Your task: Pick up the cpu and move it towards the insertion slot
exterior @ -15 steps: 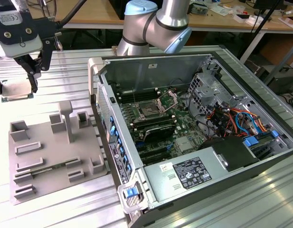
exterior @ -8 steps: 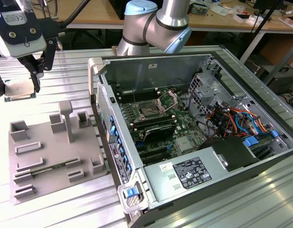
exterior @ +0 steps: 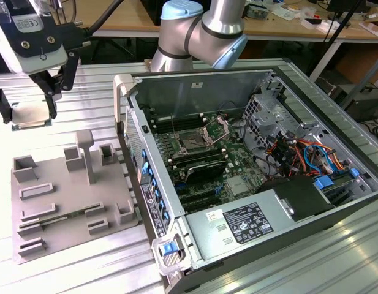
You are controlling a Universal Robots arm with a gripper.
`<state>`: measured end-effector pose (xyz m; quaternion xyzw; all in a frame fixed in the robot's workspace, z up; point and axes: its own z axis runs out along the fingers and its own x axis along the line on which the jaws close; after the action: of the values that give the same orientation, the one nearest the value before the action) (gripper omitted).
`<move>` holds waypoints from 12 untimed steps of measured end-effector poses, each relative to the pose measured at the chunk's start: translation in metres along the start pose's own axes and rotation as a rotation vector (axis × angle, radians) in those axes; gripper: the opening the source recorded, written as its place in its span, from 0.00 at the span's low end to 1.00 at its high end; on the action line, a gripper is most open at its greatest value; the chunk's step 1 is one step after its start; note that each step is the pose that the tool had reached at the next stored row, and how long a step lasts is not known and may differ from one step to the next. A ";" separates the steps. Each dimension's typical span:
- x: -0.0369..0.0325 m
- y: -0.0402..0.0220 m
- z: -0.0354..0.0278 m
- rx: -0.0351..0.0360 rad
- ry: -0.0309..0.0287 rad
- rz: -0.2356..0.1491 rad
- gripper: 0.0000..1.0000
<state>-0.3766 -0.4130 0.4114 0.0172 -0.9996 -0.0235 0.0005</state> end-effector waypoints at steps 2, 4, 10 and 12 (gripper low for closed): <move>-0.0016 0.0000 0.0000 0.0003 0.0000 0.000 0.55; -0.0029 -0.0001 0.0000 0.0005 0.0000 0.000 0.55; -0.0071 -0.0002 0.0000 0.0012 0.0000 0.000 0.55; -0.0091 -0.0003 0.0000 0.0015 0.0000 0.000 0.55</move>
<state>-0.3675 -0.4129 0.4113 0.0172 -0.9996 -0.0227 0.0005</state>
